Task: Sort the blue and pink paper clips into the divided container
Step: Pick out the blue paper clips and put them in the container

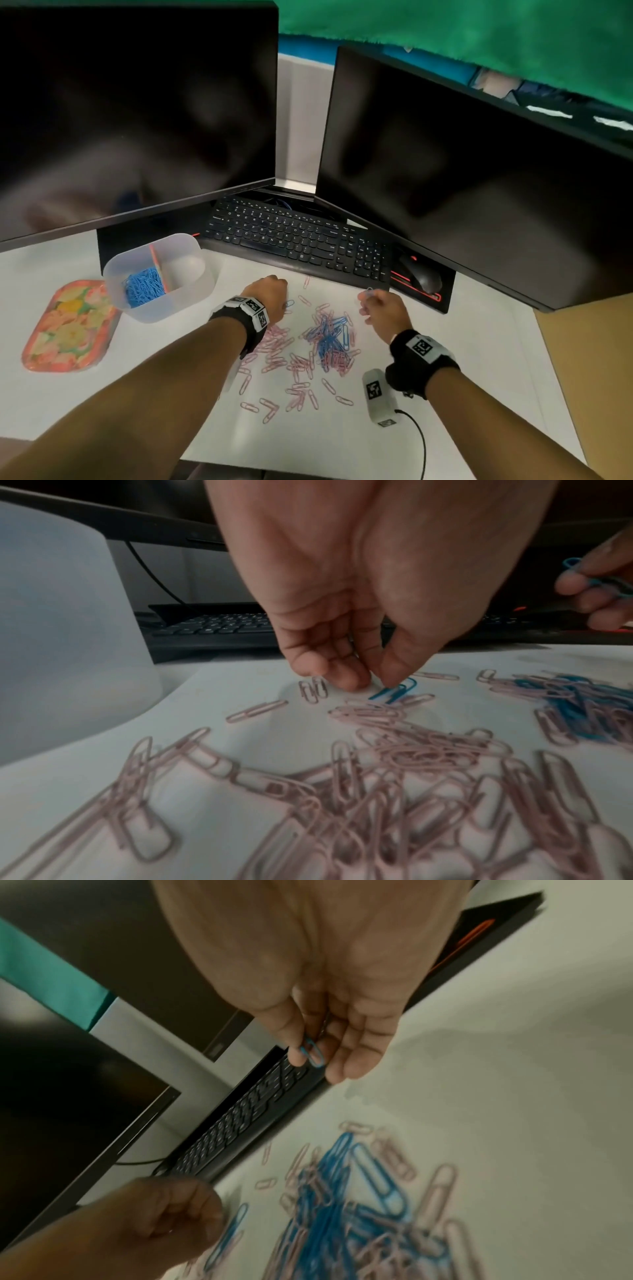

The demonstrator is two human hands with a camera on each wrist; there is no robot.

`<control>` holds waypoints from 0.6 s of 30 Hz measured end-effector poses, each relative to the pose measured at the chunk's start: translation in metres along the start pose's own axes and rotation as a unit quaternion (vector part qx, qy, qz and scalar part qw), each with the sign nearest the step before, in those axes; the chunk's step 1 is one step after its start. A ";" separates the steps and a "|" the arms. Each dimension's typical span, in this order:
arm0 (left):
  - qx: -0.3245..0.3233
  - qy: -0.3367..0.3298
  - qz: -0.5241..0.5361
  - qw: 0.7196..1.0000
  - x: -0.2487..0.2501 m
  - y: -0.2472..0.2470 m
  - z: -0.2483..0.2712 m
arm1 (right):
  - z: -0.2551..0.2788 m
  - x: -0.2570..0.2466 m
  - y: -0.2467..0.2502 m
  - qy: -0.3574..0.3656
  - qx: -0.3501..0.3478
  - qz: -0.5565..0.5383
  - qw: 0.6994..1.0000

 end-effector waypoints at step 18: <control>0.039 0.016 0.038 0.998 0.016 0.001 0.005 | 0.013 0.010 -0.014 -0.021 -0.105 -0.009 0.994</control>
Point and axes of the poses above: each hand's wrist, its own z-axis away from the middle knuckle, its own y-axis out of the back of the hand, x = y × z, the point moved 7 cm from there along -z, towards the middle knuckle, and after that the axes turned 2 degrees about -x, right-handed, at the moved point
